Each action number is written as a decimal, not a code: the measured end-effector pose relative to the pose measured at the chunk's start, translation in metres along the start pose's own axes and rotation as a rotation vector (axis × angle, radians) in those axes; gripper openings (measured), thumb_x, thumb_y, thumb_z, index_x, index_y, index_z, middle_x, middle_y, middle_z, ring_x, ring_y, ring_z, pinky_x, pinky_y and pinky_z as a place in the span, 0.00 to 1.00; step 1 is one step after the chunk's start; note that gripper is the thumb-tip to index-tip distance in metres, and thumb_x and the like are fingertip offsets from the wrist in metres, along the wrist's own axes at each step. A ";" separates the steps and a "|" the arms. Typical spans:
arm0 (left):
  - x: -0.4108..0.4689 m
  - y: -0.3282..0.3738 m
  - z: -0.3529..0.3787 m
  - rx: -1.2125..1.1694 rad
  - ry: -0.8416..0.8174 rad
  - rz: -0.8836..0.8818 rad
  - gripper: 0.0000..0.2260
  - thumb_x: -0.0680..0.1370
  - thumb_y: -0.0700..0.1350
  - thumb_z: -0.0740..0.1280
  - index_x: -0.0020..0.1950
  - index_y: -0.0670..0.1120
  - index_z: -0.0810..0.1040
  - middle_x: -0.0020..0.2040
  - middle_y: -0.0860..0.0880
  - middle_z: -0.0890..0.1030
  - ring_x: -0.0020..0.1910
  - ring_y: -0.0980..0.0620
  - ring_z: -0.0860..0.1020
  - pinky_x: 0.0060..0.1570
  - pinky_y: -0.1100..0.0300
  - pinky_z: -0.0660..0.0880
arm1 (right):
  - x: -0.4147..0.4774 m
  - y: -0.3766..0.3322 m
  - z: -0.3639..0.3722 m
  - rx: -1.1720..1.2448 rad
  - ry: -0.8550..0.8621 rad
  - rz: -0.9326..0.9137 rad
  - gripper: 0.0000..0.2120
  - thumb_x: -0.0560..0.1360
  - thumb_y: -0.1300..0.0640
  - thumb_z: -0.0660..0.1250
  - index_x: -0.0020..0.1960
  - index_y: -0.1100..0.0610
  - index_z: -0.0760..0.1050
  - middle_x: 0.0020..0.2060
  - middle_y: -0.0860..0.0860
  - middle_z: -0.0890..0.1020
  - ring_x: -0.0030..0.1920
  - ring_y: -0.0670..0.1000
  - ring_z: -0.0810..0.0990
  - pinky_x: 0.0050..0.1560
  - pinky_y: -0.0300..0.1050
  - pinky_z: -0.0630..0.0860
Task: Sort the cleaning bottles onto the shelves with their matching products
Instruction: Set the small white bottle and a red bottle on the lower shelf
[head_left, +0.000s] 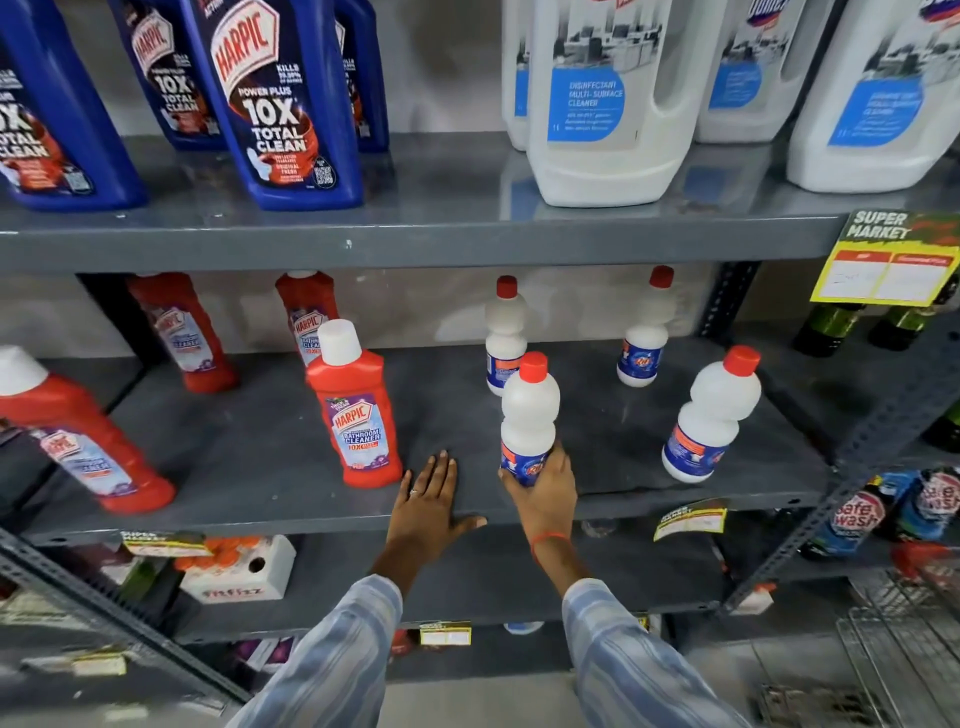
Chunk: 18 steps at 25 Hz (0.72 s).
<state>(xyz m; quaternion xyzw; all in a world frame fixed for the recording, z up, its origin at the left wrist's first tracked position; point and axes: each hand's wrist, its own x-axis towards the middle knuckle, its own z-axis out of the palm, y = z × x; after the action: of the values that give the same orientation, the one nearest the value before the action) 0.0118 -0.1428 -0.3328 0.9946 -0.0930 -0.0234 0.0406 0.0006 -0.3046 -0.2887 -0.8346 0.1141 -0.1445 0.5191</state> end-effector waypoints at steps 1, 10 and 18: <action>0.000 0.000 0.000 -0.005 -0.004 -0.003 0.58 0.53 0.77 0.21 0.76 0.45 0.40 0.78 0.47 0.42 0.76 0.49 0.42 0.72 0.51 0.39 | -0.002 -0.001 0.002 -0.004 -0.011 -0.007 0.35 0.66 0.55 0.75 0.67 0.59 0.64 0.62 0.60 0.75 0.62 0.59 0.75 0.61 0.56 0.75; 0.001 0.001 -0.002 0.026 -0.060 -0.009 0.59 0.52 0.76 0.21 0.76 0.45 0.39 0.77 0.48 0.41 0.76 0.48 0.41 0.72 0.50 0.40 | -0.003 -0.001 0.005 -0.061 -0.048 -0.022 0.35 0.67 0.53 0.75 0.68 0.59 0.63 0.64 0.59 0.74 0.63 0.59 0.74 0.62 0.56 0.73; 0.000 0.003 -0.023 -0.017 -0.121 0.002 0.45 0.73 0.71 0.53 0.77 0.43 0.42 0.77 0.47 0.42 0.76 0.50 0.43 0.73 0.49 0.41 | -0.028 -0.012 0.000 0.023 0.189 -0.134 0.38 0.65 0.50 0.76 0.68 0.59 0.63 0.62 0.62 0.70 0.61 0.54 0.70 0.58 0.50 0.75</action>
<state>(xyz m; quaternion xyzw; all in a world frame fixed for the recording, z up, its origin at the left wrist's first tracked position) 0.0121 -0.1439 -0.3097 0.9908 -0.0963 -0.0840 0.0436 -0.0250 -0.2905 -0.2814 -0.8171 0.1050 -0.2583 0.5047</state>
